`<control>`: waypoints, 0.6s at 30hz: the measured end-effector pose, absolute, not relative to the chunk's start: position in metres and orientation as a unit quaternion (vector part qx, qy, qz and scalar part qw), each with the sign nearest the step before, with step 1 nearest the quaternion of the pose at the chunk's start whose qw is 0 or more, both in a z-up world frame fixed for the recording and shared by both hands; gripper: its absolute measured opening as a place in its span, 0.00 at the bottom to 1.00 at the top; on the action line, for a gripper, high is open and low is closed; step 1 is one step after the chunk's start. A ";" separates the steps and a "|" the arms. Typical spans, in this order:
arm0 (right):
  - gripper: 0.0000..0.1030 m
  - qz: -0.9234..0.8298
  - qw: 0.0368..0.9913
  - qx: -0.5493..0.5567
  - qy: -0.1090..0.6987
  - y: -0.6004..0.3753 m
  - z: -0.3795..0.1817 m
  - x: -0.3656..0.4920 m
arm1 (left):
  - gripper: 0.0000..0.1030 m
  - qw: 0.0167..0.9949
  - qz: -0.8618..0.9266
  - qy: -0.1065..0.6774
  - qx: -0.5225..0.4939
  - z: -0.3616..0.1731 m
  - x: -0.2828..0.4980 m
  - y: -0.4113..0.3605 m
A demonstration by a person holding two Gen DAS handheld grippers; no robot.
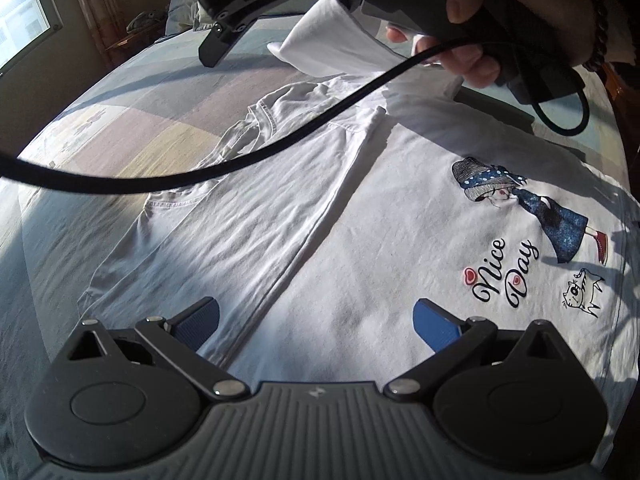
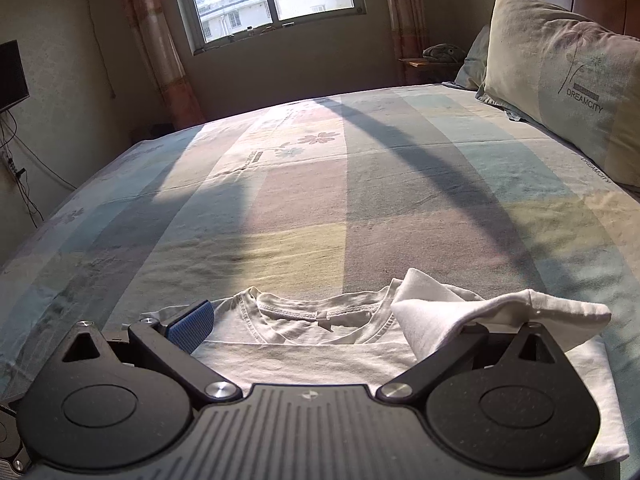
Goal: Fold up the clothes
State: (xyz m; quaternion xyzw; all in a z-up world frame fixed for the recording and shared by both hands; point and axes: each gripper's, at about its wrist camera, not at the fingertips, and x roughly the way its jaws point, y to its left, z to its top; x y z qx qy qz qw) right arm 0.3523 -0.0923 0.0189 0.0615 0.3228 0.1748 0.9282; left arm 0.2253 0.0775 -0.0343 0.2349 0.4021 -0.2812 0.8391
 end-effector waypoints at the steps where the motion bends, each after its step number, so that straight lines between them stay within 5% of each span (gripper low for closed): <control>1: 1.00 0.181 0.928 0.063 0.319 -0.088 0.021 0.353 | 0.99 0.839 -0.281 0.403 0.234 -0.034 0.225 0.078; 18: 1.00 0.264 0.905 0.036 0.331 -0.019 0.020 0.356 | 0.99 0.839 -0.267 0.421 0.220 -0.042 0.211 0.096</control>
